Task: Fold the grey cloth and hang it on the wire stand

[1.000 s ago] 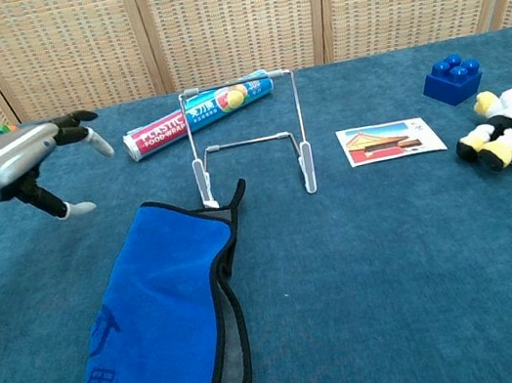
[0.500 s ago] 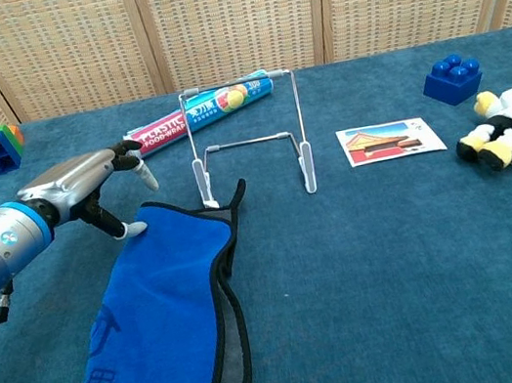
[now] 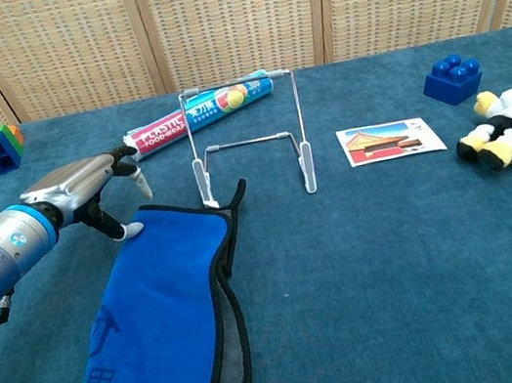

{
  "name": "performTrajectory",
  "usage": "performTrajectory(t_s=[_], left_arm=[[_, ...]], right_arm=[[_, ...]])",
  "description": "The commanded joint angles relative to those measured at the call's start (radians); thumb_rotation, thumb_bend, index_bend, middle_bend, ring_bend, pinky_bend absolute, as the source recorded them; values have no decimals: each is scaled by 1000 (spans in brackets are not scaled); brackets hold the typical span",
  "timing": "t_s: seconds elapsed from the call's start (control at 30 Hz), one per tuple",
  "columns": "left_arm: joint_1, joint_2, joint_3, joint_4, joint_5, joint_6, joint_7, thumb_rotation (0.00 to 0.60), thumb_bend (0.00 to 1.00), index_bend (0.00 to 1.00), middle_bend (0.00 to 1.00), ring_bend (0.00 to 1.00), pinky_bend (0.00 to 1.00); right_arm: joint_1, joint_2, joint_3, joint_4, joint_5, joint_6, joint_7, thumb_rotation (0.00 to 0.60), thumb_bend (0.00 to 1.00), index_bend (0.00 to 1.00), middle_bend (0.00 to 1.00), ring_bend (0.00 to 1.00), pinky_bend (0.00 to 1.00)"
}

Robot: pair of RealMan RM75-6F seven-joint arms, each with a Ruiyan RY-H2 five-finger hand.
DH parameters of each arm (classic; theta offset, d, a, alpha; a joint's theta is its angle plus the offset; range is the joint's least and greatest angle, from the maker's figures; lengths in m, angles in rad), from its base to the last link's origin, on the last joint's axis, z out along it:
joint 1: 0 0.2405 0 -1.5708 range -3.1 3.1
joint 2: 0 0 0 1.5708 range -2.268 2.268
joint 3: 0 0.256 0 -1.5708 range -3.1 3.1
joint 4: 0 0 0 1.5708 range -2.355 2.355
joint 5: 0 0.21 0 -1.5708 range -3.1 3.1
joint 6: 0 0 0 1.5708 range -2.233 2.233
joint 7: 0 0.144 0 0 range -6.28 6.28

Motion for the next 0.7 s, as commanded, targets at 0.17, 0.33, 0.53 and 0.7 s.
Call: performTrajectory(t_s=[0.17,0.33,0.53,0.7], left_arm=[[-4,-9,-10,20,-23,-26,18,600,320,394,0,0,0],[-10,-20,-15,33,-30,-45,14,600,321,394,0,0,0],[-14,-24,-19,33,-36,-57,21,600,320,457,0,0,0],[-13,-16,-17,20,-53,-68,51,600,347,651,0,0,0]], right_arm=[[0,0,-1,-3,-3,1,-3,600,0,0,0,0,0],[0,1,-1,-6,-3,1,-5,600,0,0,0,0,0],[-2,3,-2,-5,-4,4,1,600,0,0,0,0,0],[-3,5,-2,-3,-5,6,9,600,0,0,0,0,0]])
